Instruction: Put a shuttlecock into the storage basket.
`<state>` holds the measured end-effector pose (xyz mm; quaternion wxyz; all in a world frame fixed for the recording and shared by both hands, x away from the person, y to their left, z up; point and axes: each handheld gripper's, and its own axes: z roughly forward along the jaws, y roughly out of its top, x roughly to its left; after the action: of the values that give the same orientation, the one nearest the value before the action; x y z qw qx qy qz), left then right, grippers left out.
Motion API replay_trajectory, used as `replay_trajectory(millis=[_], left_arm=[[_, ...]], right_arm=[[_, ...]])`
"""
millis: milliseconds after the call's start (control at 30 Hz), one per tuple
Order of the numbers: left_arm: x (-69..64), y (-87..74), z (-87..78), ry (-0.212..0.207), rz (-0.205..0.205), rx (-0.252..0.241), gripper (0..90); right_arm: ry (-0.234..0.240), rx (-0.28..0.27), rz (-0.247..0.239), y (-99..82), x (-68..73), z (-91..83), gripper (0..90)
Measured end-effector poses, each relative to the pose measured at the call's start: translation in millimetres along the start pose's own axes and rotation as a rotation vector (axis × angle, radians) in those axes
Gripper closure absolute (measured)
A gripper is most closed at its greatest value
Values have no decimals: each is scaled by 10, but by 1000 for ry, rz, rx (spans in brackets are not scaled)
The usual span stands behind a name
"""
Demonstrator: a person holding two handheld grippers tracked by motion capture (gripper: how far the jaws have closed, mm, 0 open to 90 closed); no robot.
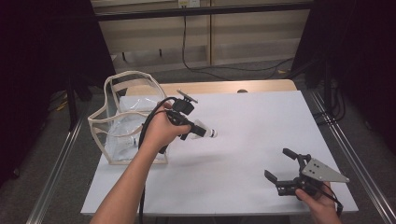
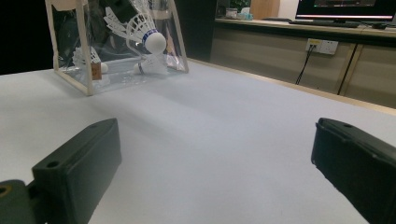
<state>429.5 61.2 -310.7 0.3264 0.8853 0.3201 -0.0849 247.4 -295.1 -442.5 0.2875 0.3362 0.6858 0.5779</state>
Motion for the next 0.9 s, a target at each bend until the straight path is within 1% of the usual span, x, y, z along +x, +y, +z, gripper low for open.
replay_trajectory(millis=[100, 133, 200, 233, 267, 300, 433, 600, 700, 767, 900], left_arm=[[-6, 19, -31, 4, -7, 1, 900], [-9, 24, -41, 7, -15, -3, 900], [-4, 35, -64, 4, -14, 1, 900], [2, 41, -77, 3, -6, 8, 900], [0, 45, -87, 3, -9, 10, 900], [-8, 48, -91, 6, -12, 3, 900], [-4, 62, -127, 8, -3, 8, 900], [-5, 83, -177, 5, -9, 5, 900], [1, 100, -221, 9, -4, 8, 900], [-7, 108, -243, 8, -14, 2, 900], [0, 124, -296, 14, -18, -4, 900]], right_arm=[[-1, 0, -1, -1, -3, 0, 11], [-1, 0, -1, 0, -3, 0, 11], [-1, 0, 0, -1, -3, 0, 11], [-1, 0, 0, -1, -3, 0, 11], [-1, 0, -1, -1, -3, 0, 11], [-1, 0, 0, -1, -3, 0, 11], [0, 0, 0, 0, -3, -1, 11], [-1, 0, -1, -1, -5, 0, 11], [-1, 0, -1, -1, -5, 0, 11], [-1, 0, -1, -1, -5, 0, 11], [-1, 0, 1, 0, -3, -1, 11]])
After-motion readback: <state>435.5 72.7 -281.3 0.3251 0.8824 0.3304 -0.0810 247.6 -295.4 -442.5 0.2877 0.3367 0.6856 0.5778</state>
